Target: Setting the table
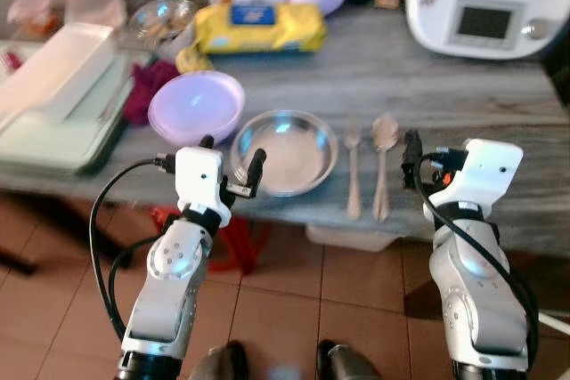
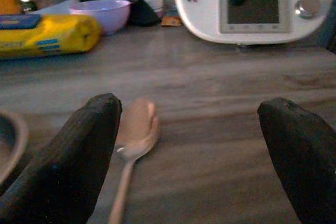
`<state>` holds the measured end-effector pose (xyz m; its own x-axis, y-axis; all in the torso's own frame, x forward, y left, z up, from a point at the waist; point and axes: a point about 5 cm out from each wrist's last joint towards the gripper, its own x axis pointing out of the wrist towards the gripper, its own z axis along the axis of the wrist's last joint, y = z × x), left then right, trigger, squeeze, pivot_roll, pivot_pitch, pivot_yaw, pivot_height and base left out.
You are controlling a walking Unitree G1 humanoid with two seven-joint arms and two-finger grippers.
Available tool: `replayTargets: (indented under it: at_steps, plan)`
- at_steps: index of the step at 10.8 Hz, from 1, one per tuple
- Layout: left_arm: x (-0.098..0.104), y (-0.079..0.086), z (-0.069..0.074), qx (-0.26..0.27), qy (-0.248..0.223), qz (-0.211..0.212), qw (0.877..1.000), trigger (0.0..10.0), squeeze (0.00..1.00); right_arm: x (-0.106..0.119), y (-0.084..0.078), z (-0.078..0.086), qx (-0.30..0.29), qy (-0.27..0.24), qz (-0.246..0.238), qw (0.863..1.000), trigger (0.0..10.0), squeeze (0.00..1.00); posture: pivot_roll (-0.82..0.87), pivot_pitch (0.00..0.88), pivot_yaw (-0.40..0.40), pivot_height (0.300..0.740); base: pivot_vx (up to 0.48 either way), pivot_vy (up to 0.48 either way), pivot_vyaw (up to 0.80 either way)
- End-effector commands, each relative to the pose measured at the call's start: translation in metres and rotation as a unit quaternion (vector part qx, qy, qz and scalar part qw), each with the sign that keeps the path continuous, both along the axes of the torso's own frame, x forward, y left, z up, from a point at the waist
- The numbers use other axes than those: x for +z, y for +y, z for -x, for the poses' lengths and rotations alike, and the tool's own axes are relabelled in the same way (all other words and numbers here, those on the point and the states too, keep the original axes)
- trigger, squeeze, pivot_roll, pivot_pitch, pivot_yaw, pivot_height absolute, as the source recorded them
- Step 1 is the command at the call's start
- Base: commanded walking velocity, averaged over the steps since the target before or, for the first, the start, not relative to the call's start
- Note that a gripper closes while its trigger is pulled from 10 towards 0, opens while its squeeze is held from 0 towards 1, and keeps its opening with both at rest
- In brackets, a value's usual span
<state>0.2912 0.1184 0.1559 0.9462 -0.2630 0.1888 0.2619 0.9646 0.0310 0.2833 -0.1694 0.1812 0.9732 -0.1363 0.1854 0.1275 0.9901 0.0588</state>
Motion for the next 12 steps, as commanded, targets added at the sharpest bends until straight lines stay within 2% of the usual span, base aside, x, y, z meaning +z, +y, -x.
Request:
replayTargets:
  at_steps: [1, 6, 8, 10, 12]
  plan:
    - [-0.004, 0.001, 0.001, 0.005, 0.006, -0.003, 1.0, 10.0, 0.0, 0.001, -0.001, 0.002, -0.007, -0.006, 0.005, 1.0, 10.0, 0.0, -0.17, 0.178, 0.021, 0.74, -0.277, 0.0, 0.0]
    - [-0.006, 0.003, 0.0, 0.005, 0.009, -0.013, 1.0, 10.0, 0.0, -0.001, -0.004, 0.003, -0.012, -0.001, 0.005, 1.0, 10.0, 0.0, -0.17, 0.174, 0.025, 0.74, -0.277, 0.0, 0.0]
    - [-0.007, 0.009, 0.0, 0.014, 0.007, -0.021, 1.0, 10.0, 0.0, -0.002, -0.006, 0.008, -0.012, -0.002, 0.015, 1.0, 10.0, 0.0, -0.17, 0.168, 0.027, 0.74, -0.277, 0.0, 0.0]
    - [-0.016, 0.033, 0.007, 0.06, 0.02, -0.033, 0.997, 10.0, 0.0, -0.017, -0.017, 0.034, -0.003, 0.017, 0.057, 0.998, 10.0, 0.0, -0.14, 0.166, 0.026, 0.74, -0.261, 0.0, 0.0]
    - [-0.035, 0.042, 0.027, 0.063, 0.048, -0.055, 0.995, 10.0, 0.0, -0.031, -0.025, 0.053, 0.0, 0.042, 0.083, 0.996, 10.0, 0.0, -0.14, 0.165, 0.025, 0.74, -0.126, 0.0, 0.0]
